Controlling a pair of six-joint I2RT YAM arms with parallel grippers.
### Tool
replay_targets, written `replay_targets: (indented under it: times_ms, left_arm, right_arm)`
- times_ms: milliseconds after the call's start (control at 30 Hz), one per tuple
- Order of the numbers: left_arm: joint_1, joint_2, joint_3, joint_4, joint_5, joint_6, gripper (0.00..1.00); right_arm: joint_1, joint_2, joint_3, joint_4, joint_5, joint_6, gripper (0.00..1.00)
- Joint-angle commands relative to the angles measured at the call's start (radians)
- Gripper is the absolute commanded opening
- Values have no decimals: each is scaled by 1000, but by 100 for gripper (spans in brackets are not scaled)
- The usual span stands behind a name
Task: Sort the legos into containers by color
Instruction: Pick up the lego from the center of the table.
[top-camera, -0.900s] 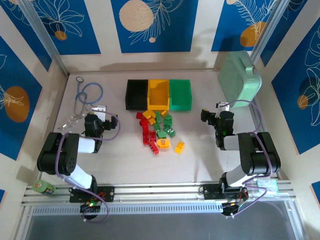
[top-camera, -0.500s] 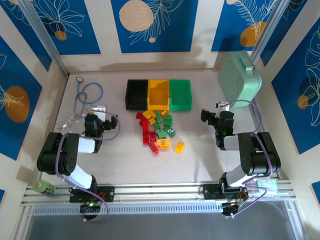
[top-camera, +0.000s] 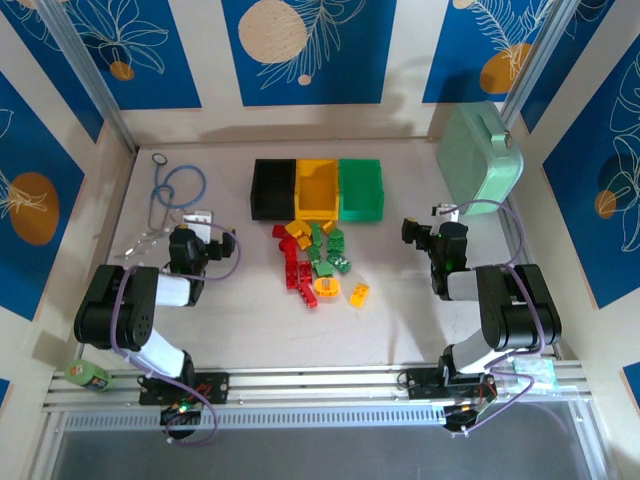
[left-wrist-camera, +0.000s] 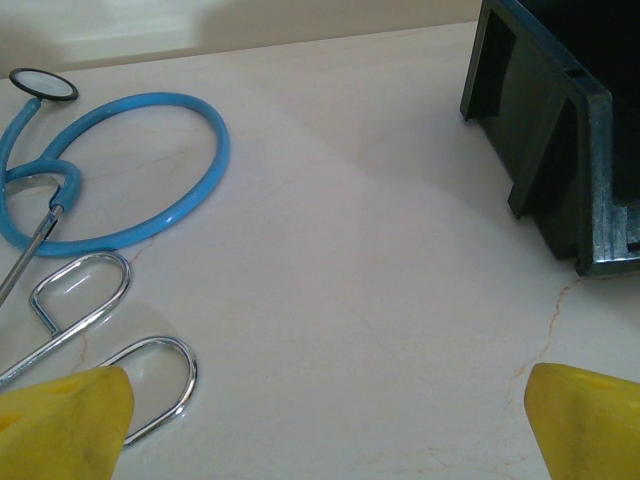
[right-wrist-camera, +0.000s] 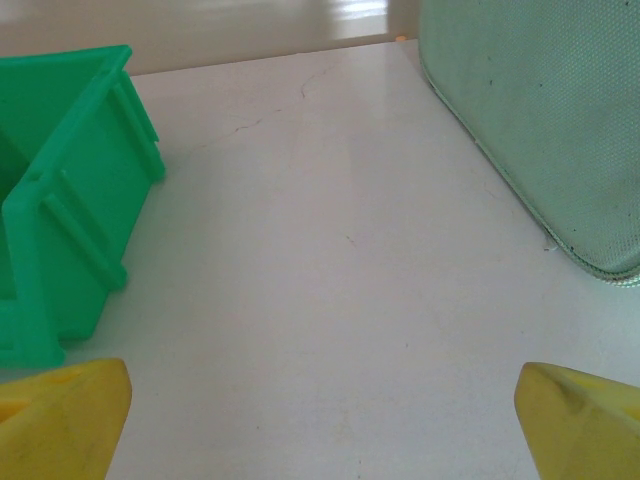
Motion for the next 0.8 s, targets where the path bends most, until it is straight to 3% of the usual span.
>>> replay_targets:
  times_ms: [0,500,600,767]
  left_arm:
    - [4,-11,-4,23,21,16,100]
    - [4,-12,-5,24,11,17,100]
    - [-12,-78,5,-39,-72,9,100]
    - [-115,-246,115,-338,-309,19,100]
  right_arm:
    - [3,0,7,12,-1,-9,99]
    - [4,-2,5,14,-2,-9,99]
    - [14,-51,12,-21,-26,-34,99]
    - [120,-281,145,-397,30,-88,99]
